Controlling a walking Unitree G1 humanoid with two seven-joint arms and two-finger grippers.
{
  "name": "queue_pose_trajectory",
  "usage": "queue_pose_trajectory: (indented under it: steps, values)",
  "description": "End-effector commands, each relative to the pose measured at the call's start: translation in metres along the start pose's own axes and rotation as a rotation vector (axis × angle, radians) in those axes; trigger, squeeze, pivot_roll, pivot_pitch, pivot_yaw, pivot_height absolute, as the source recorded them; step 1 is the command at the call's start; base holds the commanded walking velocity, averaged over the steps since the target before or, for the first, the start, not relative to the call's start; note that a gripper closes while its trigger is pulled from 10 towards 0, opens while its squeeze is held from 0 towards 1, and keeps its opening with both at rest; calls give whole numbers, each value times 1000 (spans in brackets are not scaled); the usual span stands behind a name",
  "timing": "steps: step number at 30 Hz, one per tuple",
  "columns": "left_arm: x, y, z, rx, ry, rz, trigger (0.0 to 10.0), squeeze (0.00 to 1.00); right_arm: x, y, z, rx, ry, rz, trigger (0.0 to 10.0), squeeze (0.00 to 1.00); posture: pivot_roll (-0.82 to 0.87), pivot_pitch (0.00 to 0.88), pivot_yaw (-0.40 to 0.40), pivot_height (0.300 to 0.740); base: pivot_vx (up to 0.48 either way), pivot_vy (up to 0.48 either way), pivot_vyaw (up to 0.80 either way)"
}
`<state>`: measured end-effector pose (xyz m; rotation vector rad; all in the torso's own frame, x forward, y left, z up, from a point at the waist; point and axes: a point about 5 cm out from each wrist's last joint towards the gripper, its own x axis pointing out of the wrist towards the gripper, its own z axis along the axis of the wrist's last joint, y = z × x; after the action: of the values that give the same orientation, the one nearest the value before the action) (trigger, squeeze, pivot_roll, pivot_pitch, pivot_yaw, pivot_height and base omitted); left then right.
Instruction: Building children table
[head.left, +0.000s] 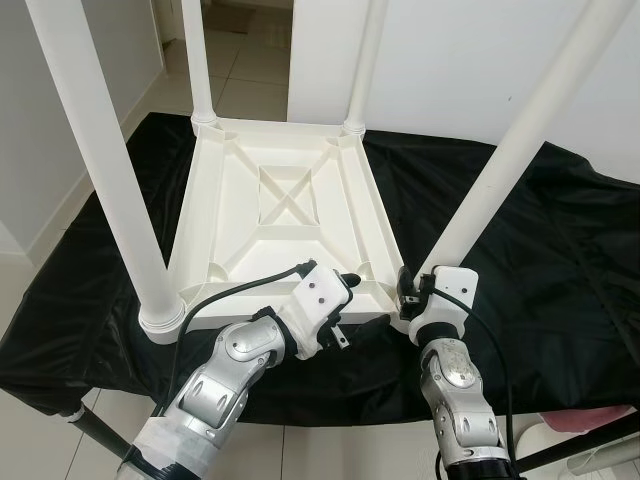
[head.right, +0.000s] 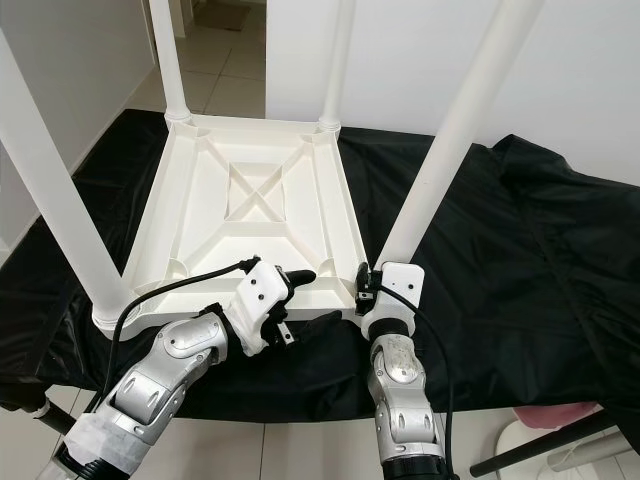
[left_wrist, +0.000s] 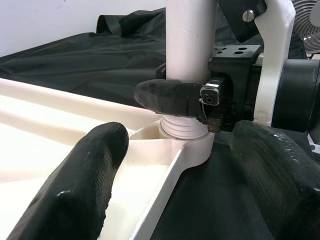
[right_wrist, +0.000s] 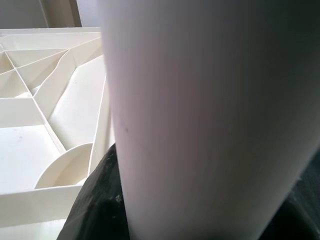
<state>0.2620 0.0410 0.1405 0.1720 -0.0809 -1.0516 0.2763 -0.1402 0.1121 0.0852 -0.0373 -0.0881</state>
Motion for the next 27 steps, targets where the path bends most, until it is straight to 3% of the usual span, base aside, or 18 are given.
queue_pose_trajectory:
  steps: [1, 5, 6, 7, 8, 19, 20, 27]
  values:
    - [0, -5, -3, -5, 13, -29, 10000, 0, -1, 0, -10, 31, 62, 0, 10000, 0, -16, 0, -94, 740, 0, 0, 0]
    - [0, -4, -3, -2, 14, -30, 10000, 0, -1, 2, -4, 35, 36, 45, 10000, 0, -13, 0, -95, 740, 0, 0, 0]
    - [0, -3, -3, -2, 14, -28, 10000, 0, 0, 1, -2, 38, 26, 53, 10000, 165, -15, 0, -94, 740, 0, 0, 0]
    - [0, -3, -3, -2, 14, -28, 10000, 0, 0, 1, -2, 38, 26, 53, 10000, 165, -15, 0, -94, 740, 0, 0, 0]
    - [0, -4, -3, -2, 13, -29, 10000, 0, 1, -2, 3, 53, -1, 78, 10000, 1000, -17, 0, -93, 740, 0, 0, 0]
    - [2, -5, -2, -13, 7, -23, 10000, 0, -5, -17, 10, 14, -69, 193, 10000, 1000, -27, 0, -97, 740, 0, 0, 0]
    - [2, -6, -2, -12, 6, -27, 10000, 0, -8, -20, 6, 17, -59, 212, 10000, 0, -28, 0, -99, 740, 0, 0, 0]
    - [4, -9, -1, -13, -4, -31, 10000, 0, -18, -25, 2, 23, -52, 331, 10000, 0, -32, 0, -96, 740, 0, 0, 0]
